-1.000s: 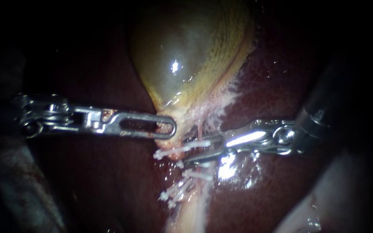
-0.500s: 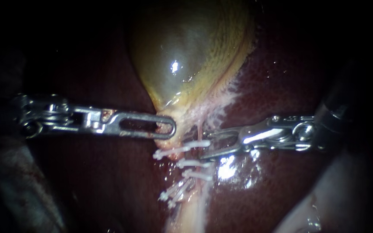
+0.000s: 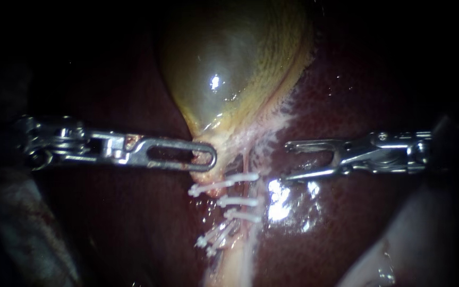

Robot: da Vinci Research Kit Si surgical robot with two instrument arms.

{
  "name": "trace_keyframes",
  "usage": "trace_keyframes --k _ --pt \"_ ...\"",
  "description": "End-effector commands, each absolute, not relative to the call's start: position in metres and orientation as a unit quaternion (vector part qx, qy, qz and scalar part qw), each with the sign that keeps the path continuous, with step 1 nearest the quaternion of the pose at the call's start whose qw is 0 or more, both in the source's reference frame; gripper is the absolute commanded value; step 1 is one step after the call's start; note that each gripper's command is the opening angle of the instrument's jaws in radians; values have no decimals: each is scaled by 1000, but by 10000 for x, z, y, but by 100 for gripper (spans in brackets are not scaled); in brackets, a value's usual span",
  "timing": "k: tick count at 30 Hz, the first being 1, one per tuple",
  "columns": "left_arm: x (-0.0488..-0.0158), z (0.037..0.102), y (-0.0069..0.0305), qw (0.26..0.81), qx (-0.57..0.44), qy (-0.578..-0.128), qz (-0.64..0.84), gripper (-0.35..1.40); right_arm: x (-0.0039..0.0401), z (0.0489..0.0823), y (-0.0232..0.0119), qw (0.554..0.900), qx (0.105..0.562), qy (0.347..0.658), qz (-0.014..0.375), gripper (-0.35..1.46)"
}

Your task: Going back third clip right tube

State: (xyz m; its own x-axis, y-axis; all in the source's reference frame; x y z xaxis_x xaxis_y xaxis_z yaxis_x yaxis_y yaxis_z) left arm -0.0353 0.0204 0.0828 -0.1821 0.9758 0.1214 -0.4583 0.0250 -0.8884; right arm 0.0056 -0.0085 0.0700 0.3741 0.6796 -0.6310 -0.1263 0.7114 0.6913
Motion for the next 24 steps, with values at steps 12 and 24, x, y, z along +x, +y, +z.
trace_keyframes --k 12,24 --pt "-354 840 209 568 -297 -434 633 -35 49 698 -85 786 269 499 245 52" --pt "-374 876 203 572 -301 -422 636 -35 50 698 -85 787 268 499 243 52"
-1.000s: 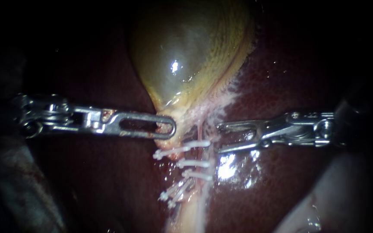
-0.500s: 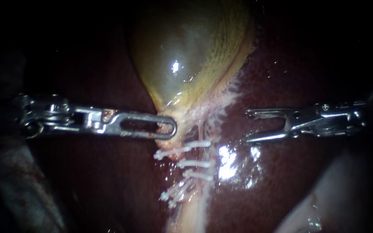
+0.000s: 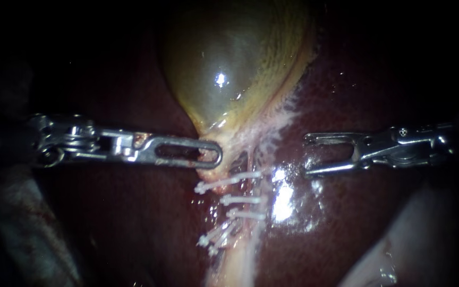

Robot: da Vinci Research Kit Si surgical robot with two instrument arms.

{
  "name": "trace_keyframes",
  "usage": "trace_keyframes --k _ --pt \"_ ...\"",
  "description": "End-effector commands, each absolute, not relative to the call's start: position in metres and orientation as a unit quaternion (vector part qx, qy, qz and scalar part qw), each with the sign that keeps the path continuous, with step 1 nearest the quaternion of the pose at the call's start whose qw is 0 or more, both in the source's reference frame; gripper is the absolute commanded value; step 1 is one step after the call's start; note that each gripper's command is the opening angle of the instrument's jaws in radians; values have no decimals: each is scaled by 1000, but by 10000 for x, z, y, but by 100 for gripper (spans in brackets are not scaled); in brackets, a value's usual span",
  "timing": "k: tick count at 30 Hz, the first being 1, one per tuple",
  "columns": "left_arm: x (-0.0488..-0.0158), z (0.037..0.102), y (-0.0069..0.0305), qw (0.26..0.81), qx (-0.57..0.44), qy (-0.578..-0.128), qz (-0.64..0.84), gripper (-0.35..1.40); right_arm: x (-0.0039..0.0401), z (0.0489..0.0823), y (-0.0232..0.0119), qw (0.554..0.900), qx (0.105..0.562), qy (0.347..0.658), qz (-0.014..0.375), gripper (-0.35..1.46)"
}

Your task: Going back third clip right tube

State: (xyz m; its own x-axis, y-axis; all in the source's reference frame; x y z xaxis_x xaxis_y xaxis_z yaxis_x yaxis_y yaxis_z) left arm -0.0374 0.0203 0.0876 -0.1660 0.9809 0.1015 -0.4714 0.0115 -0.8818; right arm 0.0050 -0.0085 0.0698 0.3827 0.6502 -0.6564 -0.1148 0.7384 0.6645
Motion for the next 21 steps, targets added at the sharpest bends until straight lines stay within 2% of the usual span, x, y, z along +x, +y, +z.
trace_keyframes --k 1,11,21 --pt "-377 880 202 572 -301 -421 636 -35 50 698 -85 787 268 499 243 52" --pt "-393 915 198 573 -304 -413 639 -35 53 698 -85 787 267 499 244 52" --pt "-394 928 197 572 -305 -411 640 -35 54 697 -86 787 267 499 244 52"
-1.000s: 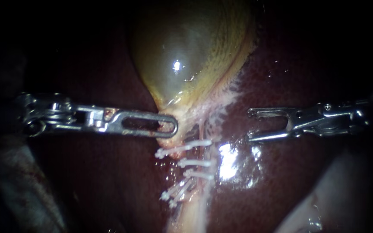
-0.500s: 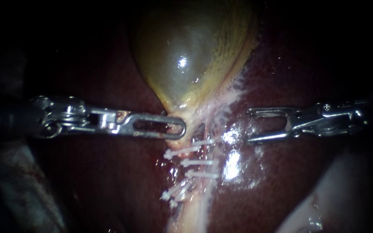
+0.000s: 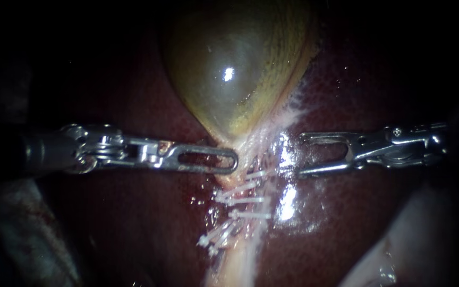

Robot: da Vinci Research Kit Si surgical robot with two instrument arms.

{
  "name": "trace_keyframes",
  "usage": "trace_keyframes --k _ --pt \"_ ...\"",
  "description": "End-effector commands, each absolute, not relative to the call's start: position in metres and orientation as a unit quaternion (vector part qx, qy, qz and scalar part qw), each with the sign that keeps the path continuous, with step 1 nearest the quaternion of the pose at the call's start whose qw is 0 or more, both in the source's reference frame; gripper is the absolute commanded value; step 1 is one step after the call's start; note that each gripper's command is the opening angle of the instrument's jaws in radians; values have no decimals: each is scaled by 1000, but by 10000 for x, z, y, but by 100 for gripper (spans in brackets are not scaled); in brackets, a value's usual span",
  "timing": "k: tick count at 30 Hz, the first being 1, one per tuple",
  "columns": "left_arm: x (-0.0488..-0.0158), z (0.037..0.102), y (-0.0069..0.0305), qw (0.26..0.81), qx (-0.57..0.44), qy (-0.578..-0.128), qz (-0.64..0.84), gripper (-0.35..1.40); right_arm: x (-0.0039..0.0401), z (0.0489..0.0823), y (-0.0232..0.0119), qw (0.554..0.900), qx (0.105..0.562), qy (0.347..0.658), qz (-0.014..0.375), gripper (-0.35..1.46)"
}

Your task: Going back third clip right tube

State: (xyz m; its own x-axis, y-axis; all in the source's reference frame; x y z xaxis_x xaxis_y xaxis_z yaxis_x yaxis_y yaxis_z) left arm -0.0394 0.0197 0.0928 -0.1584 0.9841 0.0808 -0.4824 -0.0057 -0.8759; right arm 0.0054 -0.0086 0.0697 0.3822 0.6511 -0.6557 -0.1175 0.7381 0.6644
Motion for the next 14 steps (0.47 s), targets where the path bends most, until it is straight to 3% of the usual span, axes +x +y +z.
trace_keyframes --k 1,14 --pt "-394 928 197 572 -305 -411 640 -35 54 697 -86 787 267 499 244 52" --pt "-394 928 198 572 -305 -412 640 -35 54 697 -86 787 267 499 244 52"
